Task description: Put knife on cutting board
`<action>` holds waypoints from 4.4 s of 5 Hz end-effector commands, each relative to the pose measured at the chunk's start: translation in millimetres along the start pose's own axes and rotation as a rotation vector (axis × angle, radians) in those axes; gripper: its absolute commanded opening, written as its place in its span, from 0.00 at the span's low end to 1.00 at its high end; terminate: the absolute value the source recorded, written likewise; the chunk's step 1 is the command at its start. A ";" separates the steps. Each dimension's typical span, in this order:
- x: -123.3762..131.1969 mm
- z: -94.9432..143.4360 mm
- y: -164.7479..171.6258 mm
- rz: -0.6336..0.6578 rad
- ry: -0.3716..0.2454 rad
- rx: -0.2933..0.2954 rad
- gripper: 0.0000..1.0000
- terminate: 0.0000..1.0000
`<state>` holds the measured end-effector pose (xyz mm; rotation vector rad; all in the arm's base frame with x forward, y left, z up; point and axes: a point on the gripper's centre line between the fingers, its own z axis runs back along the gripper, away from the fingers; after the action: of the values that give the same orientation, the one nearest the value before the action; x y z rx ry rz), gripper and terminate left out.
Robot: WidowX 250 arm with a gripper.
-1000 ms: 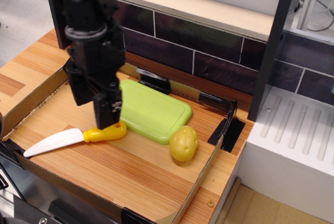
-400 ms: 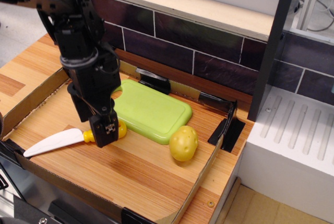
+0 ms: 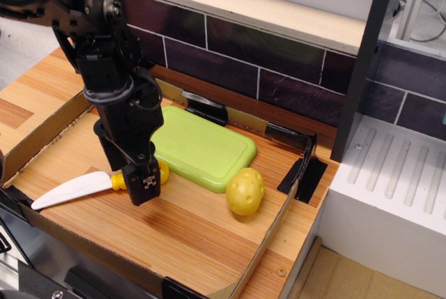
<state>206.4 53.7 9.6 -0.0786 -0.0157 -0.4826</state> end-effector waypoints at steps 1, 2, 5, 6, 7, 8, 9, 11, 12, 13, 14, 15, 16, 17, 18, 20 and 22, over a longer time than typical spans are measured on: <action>12.0 -8.3 6.0 -0.003 -0.017 0.042 1.00 0.00; 12.0 -9.9 6.1 -0.010 0.000 0.029 0.00 0.00; 0.7 -2.1 5.1 -0.023 0.037 -0.017 0.00 0.00; -1.7 20.0 -3.6 -0.020 0.072 -0.055 0.00 0.00; 5.4 37.4 -16.1 -0.049 0.096 -0.025 0.00 0.00; 23.7 50.9 -22.2 -0.013 0.098 -0.008 0.00 0.00; 48.5 51.5 -23.0 0.042 0.107 0.003 0.00 0.00; 82.5 42.3 -20.9 0.002 0.153 0.053 0.00 0.00; 87.6 37.3 -23.9 -0.113 0.208 0.068 0.00 0.00; 92.1 32.7 -22.2 -0.170 0.261 0.032 0.00 0.00; 88.0 24.3 -23.6 -0.298 0.246 0.072 0.00 0.00; 86.1 20.2 -22.0 -0.393 0.183 0.101 0.00 0.00; 80.8 20.3 -21.5 -0.472 0.180 0.063 0.00 0.00; 79.1 21.3 -22.2 -0.498 0.149 0.089 0.00 0.00; 81.8 24.3 -18.5 -0.524 0.149 0.079 0.00 0.00; 94.9 21.6 -14.3 -0.529 0.168 0.065 0.00 0.00; 102.2 16.0 -13.0 -0.447 0.165 0.057 1.00 0.00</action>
<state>280.6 0.4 22.5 -0.0004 0.1558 -0.9284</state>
